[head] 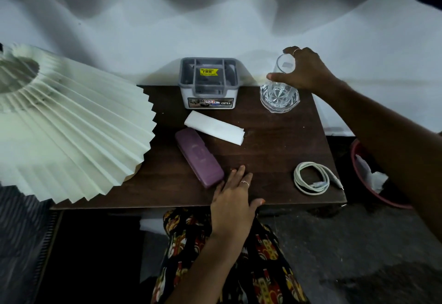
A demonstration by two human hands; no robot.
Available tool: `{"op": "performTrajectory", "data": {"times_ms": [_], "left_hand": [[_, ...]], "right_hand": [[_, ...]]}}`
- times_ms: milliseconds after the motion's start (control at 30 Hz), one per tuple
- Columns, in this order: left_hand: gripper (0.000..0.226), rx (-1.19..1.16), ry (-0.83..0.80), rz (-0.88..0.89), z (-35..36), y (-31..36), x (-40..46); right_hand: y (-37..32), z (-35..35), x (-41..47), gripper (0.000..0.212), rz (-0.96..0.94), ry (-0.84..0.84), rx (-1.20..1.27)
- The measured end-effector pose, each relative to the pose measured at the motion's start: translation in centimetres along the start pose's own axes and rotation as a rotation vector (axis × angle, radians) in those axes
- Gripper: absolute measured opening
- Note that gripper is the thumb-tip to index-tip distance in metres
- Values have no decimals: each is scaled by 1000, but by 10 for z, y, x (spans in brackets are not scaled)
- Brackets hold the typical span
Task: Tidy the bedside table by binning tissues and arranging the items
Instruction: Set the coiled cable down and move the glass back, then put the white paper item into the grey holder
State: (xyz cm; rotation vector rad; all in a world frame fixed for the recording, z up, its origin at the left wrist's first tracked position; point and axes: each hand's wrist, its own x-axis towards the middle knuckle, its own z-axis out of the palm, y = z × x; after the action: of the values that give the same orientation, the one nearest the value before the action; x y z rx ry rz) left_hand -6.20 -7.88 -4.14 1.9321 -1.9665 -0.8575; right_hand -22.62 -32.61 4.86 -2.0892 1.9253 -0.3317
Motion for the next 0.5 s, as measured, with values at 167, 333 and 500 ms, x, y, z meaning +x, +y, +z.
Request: {"op": "performTrajectory", "data": {"times_ms": [167,333,500], "left_hand": [[60,8,-29,3,-3,0,0],[53,-9,-45,25,-8,0,-5],[43,-24,-65,25,-16,-6,-17]], "right_hand": [[-32,9,-38,60,-186,304,-53],[-69,54,-91,34,-420,61,-101],[-75,100,-117,45,-354,-223,-113]]}}
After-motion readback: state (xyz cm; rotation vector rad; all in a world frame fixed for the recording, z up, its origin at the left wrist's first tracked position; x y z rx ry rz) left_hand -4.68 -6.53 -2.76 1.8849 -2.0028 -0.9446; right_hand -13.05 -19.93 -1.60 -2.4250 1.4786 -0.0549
